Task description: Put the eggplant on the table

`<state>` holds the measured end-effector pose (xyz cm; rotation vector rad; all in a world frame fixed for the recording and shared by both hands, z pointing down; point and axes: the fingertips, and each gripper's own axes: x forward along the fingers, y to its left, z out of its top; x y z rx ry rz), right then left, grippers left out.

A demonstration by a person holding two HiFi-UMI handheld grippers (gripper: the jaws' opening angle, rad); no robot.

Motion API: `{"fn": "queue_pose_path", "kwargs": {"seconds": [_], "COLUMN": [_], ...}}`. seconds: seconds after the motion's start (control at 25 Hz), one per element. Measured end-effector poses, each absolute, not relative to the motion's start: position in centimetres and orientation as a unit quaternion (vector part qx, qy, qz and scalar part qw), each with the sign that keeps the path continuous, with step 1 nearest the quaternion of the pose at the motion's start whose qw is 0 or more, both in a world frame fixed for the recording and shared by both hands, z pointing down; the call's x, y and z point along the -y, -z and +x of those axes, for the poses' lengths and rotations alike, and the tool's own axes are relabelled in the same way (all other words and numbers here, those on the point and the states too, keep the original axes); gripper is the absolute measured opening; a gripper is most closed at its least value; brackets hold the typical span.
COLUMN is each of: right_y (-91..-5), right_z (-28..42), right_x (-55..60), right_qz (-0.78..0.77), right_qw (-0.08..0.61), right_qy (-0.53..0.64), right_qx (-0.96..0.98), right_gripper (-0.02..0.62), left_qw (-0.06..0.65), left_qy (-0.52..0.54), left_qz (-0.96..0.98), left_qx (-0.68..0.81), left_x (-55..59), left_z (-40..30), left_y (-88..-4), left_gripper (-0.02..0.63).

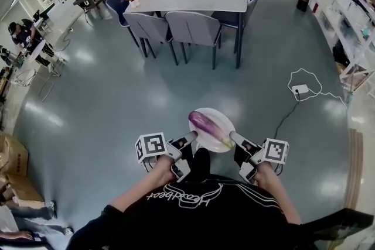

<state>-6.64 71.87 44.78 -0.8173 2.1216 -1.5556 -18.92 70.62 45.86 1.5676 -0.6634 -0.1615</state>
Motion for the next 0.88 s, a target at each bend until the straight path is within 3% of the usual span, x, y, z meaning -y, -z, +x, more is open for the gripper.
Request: {"fn": "queue_pose_path", "kwargs": {"seconds": [0.48, 0.88], "right_y": [-45.4, -46.3], "right_z": [-7.7, -8.0], "right_x": [-62.6, -46.9], "right_qz": [-0.287, -0.316], "right_qw": [0.194, 0.199], "right_qy": [0.558, 0.566], "right_qx": [-0.754, -0.735], "right_gripper": [0.031, 0.031], "left_qw": [0.658, 0.673], "left_qy": [0.082, 0.066], "left_qz": [0.690, 0.686], "left_qx": [0.291, 0.271], "left_x": [-61.8, -45.4], "left_z": [-20.0, -20.5], "left_y": [-46.5, -47.4], "left_gripper": [0.020, 0.020]}}
